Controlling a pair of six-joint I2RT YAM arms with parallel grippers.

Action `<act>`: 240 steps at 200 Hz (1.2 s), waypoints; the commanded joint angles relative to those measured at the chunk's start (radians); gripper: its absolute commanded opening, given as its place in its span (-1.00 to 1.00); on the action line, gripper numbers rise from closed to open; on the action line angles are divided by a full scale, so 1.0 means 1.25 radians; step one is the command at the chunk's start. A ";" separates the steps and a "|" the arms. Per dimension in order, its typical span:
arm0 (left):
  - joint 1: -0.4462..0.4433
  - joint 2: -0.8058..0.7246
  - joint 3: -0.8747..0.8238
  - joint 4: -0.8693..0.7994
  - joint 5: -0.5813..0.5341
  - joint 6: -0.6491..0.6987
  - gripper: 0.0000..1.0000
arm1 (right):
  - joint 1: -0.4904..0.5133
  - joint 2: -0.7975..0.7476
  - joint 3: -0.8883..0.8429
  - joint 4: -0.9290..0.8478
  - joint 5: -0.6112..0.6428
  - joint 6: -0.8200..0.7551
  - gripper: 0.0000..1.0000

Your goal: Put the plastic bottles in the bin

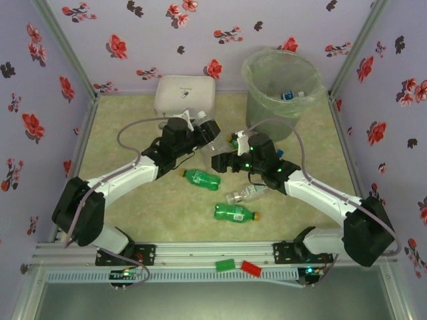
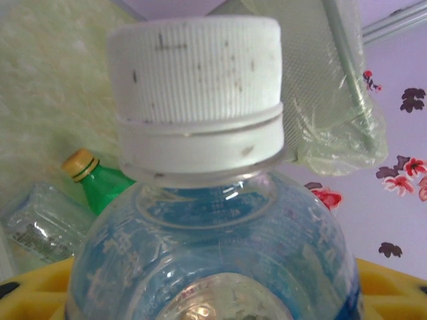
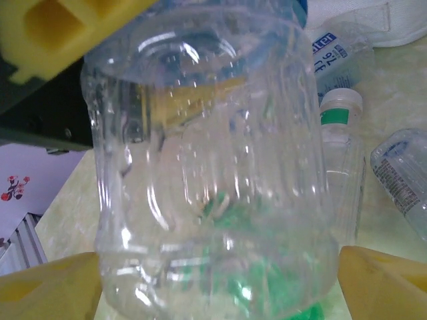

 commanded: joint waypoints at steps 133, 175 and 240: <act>-0.006 -0.113 -0.066 -0.039 0.071 0.018 1.00 | 0.004 0.045 0.066 0.003 -0.040 -0.006 -0.18; 0.087 -0.271 -0.245 -0.029 -0.068 0.036 1.00 | 0.002 -0.003 0.096 -0.141 0.036 -0.039 -0.15; 0.126 -0.270 -0.259 -0.041 -0.122 0.116 1.00 | -0.058 0.005 0.297 -0.342 0.146 -0.111 -0.12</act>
